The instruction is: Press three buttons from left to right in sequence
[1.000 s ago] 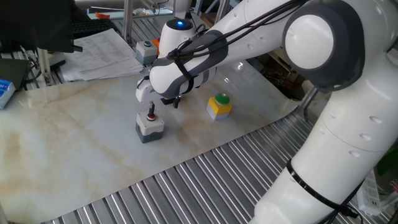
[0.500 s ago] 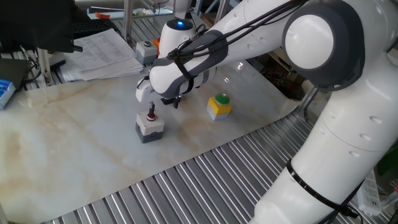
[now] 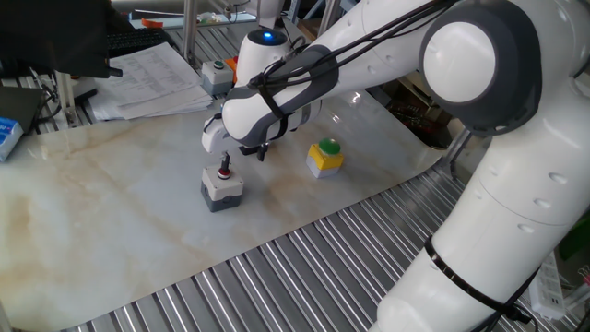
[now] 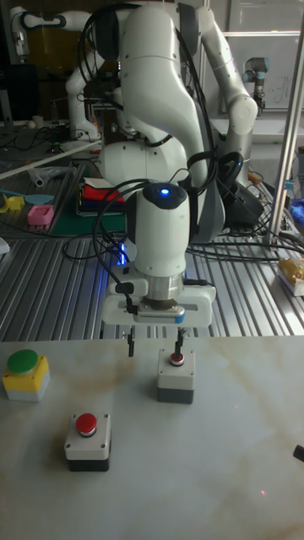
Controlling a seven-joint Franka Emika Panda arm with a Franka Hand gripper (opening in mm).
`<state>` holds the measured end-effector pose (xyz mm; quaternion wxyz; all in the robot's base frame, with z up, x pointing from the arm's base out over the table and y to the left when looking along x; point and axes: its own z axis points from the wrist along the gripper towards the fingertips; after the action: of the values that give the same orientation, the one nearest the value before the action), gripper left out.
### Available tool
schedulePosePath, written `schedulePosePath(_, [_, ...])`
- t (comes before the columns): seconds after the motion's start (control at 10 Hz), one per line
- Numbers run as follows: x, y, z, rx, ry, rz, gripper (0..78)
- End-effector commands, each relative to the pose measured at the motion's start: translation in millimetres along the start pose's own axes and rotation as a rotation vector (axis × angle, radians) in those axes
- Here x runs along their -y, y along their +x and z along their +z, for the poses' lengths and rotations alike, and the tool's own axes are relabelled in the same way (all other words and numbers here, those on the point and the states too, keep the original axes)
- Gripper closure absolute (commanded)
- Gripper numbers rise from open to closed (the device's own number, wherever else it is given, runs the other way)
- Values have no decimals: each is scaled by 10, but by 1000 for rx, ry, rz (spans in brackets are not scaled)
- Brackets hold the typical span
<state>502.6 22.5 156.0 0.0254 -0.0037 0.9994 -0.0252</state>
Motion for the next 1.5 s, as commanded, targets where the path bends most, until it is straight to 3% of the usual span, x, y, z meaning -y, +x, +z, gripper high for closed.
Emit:
schedulePosePath(0.1, [-2,-11,10,3,-2,1,2])
schedulePosePath(1.2, [-16,-16,91,3,-8,11,2])
schedulePosePath(1.5, [20,-19,-109,-10,-8,15,2])
